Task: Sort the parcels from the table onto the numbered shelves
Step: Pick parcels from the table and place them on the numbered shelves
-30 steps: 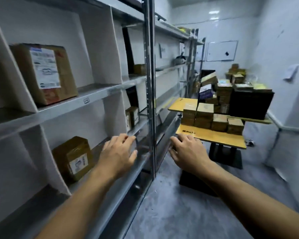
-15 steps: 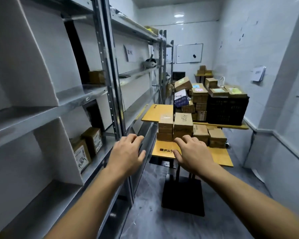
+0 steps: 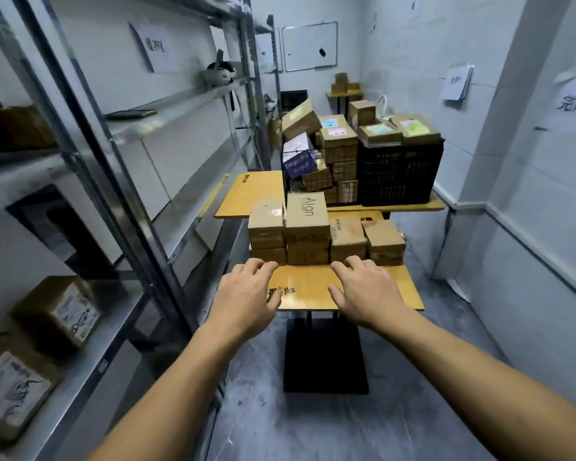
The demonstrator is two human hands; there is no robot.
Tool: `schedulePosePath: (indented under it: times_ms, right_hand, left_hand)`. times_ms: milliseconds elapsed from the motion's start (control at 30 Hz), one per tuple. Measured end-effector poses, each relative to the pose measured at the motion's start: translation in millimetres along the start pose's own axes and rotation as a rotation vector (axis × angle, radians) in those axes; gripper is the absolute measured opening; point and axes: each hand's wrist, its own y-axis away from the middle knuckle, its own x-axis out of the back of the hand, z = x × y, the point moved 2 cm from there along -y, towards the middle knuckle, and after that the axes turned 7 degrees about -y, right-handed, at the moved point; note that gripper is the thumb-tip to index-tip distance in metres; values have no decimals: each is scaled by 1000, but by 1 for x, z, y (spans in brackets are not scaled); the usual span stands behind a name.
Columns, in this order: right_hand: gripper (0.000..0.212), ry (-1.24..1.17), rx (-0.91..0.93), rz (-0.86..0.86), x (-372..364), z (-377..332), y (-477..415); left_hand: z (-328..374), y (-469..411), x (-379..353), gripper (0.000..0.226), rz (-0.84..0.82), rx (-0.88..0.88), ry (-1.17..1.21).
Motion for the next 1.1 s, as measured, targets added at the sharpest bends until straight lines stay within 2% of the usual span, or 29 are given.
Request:
schedulePosePath:
  times_ms: [267,400,533,967,1100]
  right_hand:
    - [44,-8,-2,-27,-23,78,-105]
    - [45,-33,-11,-96,-42,99,-138]
    - [42,-65,-16,-119,-57,115,-174]
    - [48,-173,-87,-208,-110,125,-321]
    - [44,-176,-129,-210,-125,128,-358]
  left_hand:
    - [22,-125,-55,50,-36,38,26]
    - [23,-154,-90,50,-107,81,33]
    - [14,-193,-113,50,-110,153,30]
    - [-30,-337,-188,50,-184,122,44]
    - [-45,-364,-213,46,-206,133,46]
